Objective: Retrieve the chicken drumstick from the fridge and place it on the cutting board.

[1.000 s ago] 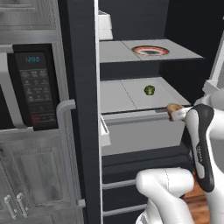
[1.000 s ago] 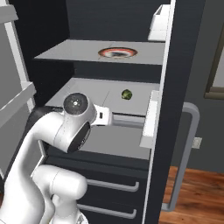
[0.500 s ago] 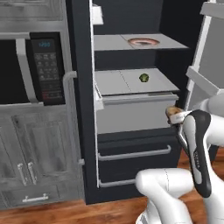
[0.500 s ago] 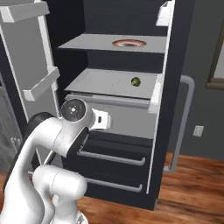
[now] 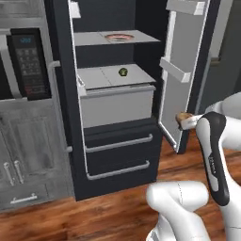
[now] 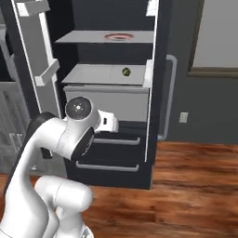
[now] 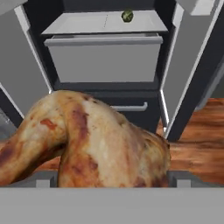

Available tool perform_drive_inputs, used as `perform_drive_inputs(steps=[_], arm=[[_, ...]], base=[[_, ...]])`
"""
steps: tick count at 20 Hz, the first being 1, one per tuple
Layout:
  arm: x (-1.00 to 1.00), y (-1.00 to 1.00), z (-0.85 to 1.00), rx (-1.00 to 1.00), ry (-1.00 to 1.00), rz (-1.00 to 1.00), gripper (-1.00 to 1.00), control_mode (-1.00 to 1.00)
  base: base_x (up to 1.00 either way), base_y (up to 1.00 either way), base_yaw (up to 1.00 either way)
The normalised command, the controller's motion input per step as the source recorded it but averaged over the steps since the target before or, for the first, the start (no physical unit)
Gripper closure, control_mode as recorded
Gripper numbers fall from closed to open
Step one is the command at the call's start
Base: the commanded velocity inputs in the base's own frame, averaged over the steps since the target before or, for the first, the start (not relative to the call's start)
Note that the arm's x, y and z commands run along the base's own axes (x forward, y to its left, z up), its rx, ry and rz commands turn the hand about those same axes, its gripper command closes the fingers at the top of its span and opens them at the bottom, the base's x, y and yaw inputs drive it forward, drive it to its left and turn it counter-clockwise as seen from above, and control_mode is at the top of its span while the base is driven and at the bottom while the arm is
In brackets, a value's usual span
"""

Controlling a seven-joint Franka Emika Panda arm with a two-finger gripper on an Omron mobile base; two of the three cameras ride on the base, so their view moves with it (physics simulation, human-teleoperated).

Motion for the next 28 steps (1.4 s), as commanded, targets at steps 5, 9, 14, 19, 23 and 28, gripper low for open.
perform_drive_inputs(steps=[5, 9, 14, 19, 23, 28], arm=[[0.0, 0.0, 0.0, 0.0, 0.0, 0.0, 1.0, 1.0], [0.0, 0.0, 0.0, 0.0, 0.0, 0.0, 1.0, 1.0], [0.0, 0.0, 0.0, 0.0, 0.0, 0.0, 1.0, 1.0], [0.0, 0.0, 0.0, 0.0, 0.0, 0.0, 1.0, 1.0], [0.0, 0.0, 0.0, 0.0, 0.0, 0.0, 1.0, 1.0], [0.0, 0.0, 0.0, 0.0, 0.0, 0.0, 1.0, 1.0]], base=[[-0.73, 0.05, -0.7], [-0.35, 0.2, -0.93], [-0.03, 0.06, -1.0], [0.0, 0.0, -1.0], [0.0, 0.02, -1.0], [0.0, 0.03, -1.0]])
